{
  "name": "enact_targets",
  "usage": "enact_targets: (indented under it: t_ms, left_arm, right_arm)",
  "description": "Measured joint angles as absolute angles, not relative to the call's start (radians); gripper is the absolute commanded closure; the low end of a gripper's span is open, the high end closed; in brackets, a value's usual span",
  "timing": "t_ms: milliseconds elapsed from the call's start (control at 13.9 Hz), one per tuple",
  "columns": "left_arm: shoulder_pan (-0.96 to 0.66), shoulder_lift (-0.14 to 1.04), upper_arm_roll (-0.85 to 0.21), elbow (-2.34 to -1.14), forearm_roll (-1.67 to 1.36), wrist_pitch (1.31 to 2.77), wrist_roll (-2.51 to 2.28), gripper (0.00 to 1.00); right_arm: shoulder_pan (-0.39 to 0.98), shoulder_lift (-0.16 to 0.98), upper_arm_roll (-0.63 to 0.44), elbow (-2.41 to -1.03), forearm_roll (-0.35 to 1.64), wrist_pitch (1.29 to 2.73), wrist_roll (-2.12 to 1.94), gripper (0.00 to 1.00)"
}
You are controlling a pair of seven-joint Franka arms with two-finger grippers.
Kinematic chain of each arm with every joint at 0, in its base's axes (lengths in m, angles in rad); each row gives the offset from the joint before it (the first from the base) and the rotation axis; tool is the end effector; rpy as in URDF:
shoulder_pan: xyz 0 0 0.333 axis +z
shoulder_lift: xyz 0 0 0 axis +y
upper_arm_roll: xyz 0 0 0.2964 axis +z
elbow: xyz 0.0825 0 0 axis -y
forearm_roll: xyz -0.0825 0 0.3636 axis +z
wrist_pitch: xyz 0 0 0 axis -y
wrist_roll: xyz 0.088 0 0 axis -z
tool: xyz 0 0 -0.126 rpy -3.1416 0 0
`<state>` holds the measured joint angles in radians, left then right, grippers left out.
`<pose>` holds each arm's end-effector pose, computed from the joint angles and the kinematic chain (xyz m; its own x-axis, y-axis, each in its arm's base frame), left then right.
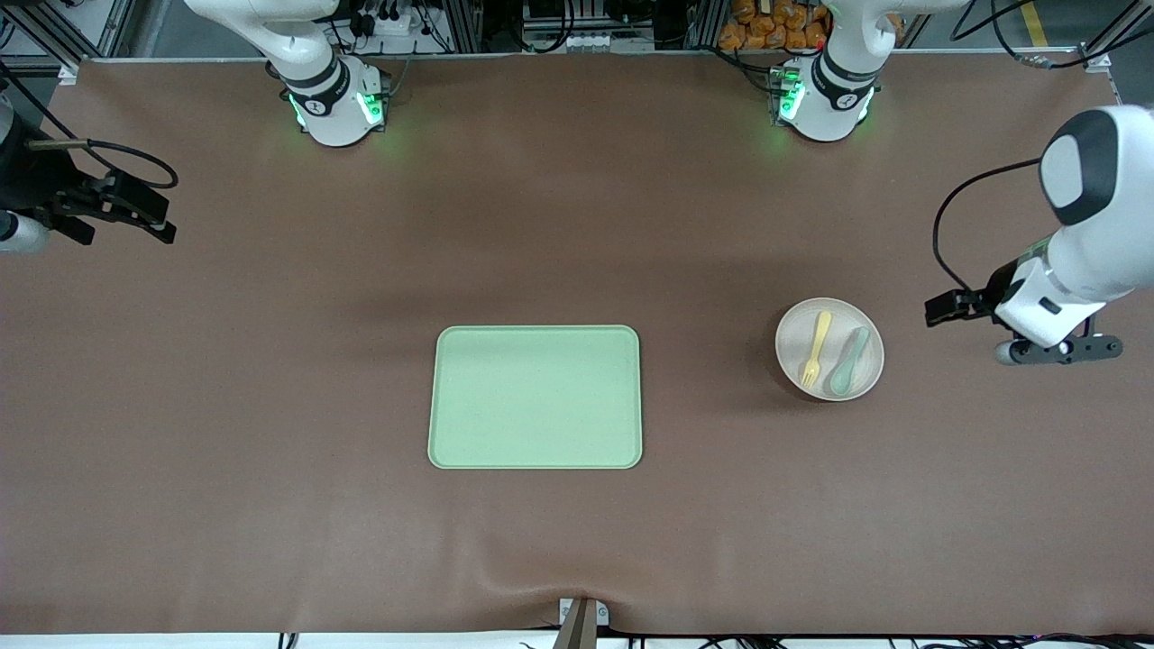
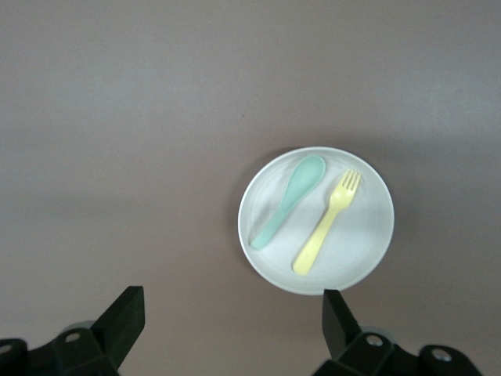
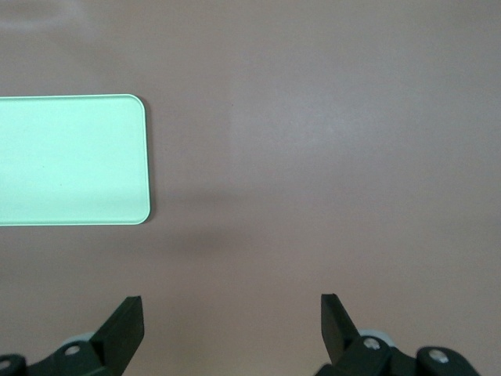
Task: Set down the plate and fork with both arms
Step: 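Move the left gripper down to the rim of the white plate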
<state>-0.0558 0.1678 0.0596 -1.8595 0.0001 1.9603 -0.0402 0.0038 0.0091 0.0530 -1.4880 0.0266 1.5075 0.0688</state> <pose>0.5729 0.0011 0.3938 0.9968 0.0438 -0.0662 0.0430 -0.9990 -0.0127 0.5300 0.0335 0.6127 0.9999 -0.0103 0.0086 -0.0101 -0.9996 -0.0277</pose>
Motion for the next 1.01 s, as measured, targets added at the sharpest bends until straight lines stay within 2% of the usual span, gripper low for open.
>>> enact_targets:
  t_ms: [575, 1006]
  left_arm:
    - [-0.054, 0.281, 0.060, -1.864, 0.000, 2.061, -0.040, 0.00]
    - [-0.053, 0.304, 0.059, -1.910, -0.001, 2.154, -0.040, 0.00]
  right_arm:
    - [0.004, 0.009, 0.052, -1.488, 0.027, 1.507, 0.068, 0.00]
    - [0.004, 0.009, 0.050, -1.488, 0.027, 1.507, 0.064, 0.00]
